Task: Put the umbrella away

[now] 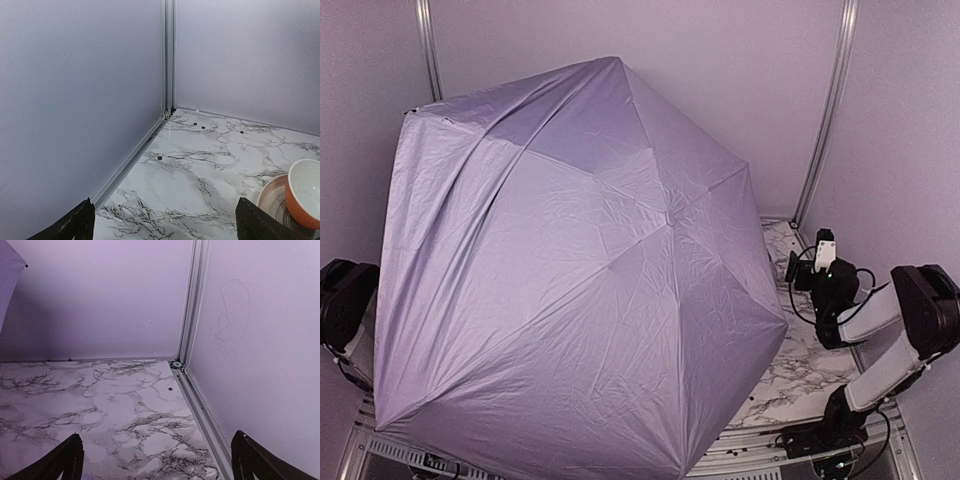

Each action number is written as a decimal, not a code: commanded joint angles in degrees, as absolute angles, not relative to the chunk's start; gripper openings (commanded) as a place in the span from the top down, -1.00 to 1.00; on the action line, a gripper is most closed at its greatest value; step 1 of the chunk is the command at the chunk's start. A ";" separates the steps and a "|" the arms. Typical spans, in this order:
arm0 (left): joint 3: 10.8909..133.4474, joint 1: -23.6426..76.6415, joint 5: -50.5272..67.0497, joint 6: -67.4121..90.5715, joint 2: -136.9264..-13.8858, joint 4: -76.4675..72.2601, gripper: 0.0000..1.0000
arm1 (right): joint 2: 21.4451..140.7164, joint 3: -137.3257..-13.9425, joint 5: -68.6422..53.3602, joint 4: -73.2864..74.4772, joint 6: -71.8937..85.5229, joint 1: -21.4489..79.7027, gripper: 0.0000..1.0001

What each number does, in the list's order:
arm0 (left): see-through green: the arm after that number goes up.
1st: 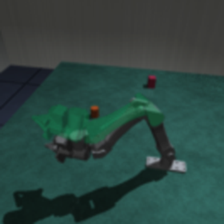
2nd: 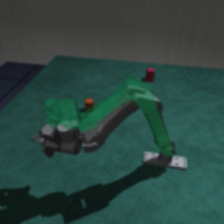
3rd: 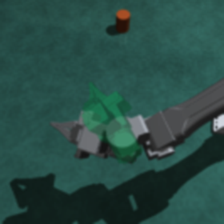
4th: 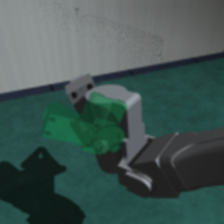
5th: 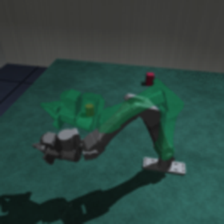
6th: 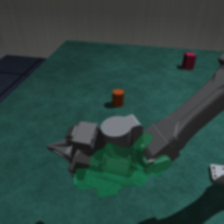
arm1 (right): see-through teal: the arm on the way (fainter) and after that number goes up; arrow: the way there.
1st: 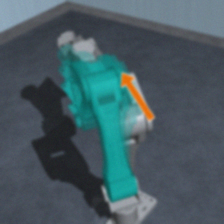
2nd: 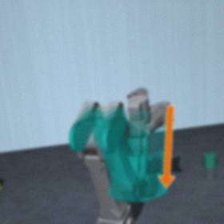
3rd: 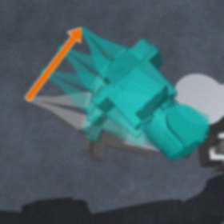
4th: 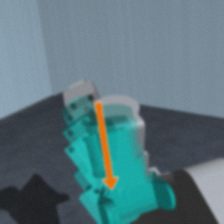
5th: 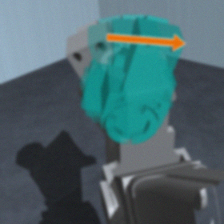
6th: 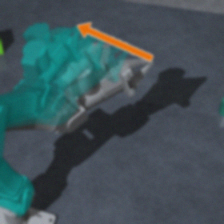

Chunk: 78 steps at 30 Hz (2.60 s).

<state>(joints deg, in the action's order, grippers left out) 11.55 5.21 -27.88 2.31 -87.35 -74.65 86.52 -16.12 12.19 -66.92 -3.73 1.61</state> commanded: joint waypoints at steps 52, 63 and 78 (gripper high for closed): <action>64.41 33.87 37.86 -29.95 -108.36 -23.55 0.64 | 66.10 -45.28 -30.94 -23.02 -5.46 1.36 -1.00; 76.46 35.98 19.19 -8.63 -111.27 -26.97 1.00 | 66.23 -55.32 -22.64 -11.65 -3.53 2.59 -1.00; 83.40 36.39 -4.78 8.65 -109.47 -34.68 1.00 | 59.52 -66.27 -7.64 -2.51 -0.31 4.54 -0.99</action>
<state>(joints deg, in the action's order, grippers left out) 79.37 37.30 6.59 -5.04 -112.36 -26.98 61.82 -62.61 -15.14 -6.72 -3.07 3.92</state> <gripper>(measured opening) 0.029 0.997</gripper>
